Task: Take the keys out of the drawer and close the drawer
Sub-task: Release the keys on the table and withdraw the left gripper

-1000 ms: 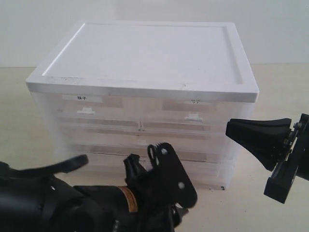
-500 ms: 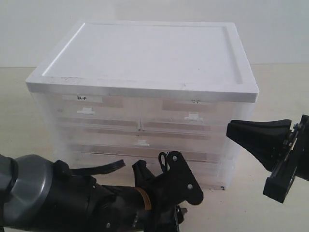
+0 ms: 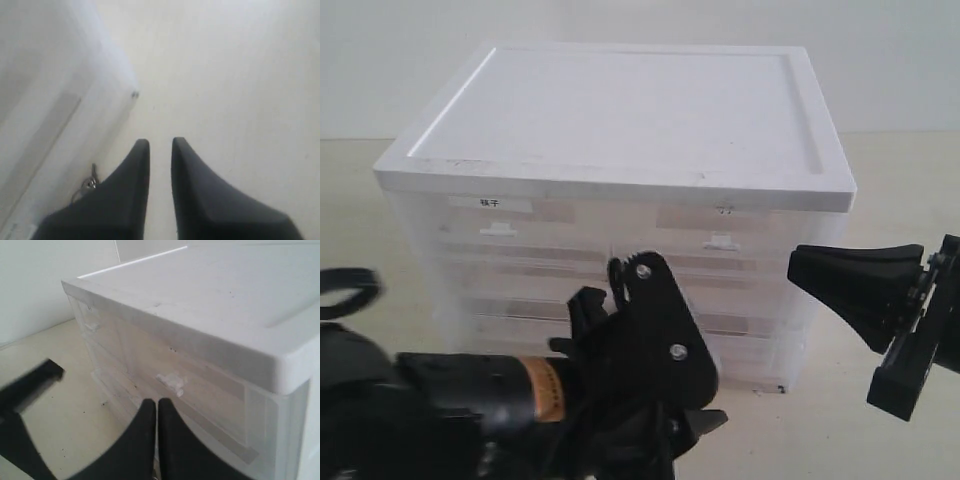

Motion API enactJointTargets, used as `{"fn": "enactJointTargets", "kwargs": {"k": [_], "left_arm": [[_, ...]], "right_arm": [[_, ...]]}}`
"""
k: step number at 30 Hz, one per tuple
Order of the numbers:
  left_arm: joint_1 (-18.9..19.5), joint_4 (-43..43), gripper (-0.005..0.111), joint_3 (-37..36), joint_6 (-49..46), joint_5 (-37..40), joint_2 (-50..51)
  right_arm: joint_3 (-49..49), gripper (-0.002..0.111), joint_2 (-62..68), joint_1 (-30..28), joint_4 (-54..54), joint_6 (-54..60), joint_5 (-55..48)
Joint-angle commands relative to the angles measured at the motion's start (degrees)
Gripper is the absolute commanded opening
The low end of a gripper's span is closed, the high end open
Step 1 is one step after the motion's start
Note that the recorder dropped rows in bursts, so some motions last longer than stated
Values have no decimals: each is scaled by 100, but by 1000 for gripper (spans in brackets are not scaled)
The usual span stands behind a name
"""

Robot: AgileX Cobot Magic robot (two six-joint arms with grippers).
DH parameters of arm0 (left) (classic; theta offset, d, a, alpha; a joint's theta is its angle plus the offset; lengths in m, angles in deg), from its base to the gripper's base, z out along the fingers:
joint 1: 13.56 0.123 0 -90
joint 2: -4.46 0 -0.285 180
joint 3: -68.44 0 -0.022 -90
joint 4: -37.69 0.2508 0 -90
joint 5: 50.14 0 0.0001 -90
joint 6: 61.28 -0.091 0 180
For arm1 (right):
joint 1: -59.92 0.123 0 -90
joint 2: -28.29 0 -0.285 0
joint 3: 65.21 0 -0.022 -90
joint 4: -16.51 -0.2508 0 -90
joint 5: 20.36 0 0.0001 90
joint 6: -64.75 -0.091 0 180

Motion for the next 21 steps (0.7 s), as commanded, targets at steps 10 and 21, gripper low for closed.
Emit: {"fn": "enactJointTargets", "kwargs": {"k": [10, 21], "left_arm": [[-101, -18, 4, -1532, -114, -399, -4493], [-101, -66, 4, -2441, -114, -939, -7102]], "right_arm": [[-23, 0, -1617, -7, 234, -340, -548], [-23, 0, -4936, -7, 235, -2217, -2754]]}}
